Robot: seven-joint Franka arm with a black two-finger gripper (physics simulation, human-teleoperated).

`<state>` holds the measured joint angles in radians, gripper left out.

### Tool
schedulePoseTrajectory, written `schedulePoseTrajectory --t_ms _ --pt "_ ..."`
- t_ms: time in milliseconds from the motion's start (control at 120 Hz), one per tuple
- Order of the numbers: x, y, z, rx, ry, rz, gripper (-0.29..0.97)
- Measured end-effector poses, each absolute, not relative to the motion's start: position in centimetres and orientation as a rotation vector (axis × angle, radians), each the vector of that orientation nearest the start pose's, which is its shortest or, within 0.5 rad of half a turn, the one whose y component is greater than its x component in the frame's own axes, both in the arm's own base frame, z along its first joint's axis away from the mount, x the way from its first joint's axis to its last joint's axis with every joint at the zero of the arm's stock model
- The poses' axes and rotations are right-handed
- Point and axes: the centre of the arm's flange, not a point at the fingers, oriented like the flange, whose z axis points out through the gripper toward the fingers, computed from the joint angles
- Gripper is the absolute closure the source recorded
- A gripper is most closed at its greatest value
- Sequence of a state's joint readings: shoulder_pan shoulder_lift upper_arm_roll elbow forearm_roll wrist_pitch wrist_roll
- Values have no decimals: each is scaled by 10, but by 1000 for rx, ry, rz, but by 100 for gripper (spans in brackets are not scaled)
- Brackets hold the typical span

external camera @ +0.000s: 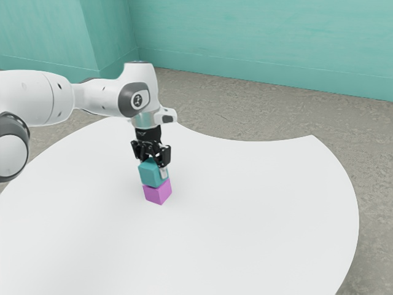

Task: Pick up the blue block with one arm, and put the blue block on the pink block with one arm

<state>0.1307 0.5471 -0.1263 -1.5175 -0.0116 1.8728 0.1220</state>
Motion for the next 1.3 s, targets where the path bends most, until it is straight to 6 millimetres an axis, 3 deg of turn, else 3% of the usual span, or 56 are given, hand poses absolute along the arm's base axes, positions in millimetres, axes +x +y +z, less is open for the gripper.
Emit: schedulePoseTrajectory --t_ms 217,467,700,833,1025,1300 --pt "678 11 330 -3213 135 298 34" --pt "678 10 326 -3223 114 311 13" --pt "679 11 331 -3226 114 300 4" --pt "679 12 345 -3226 116 270 2" --pt "675 14 389 -3221 122 188 1" --pt "672 14 401 -3220 133 178 0"
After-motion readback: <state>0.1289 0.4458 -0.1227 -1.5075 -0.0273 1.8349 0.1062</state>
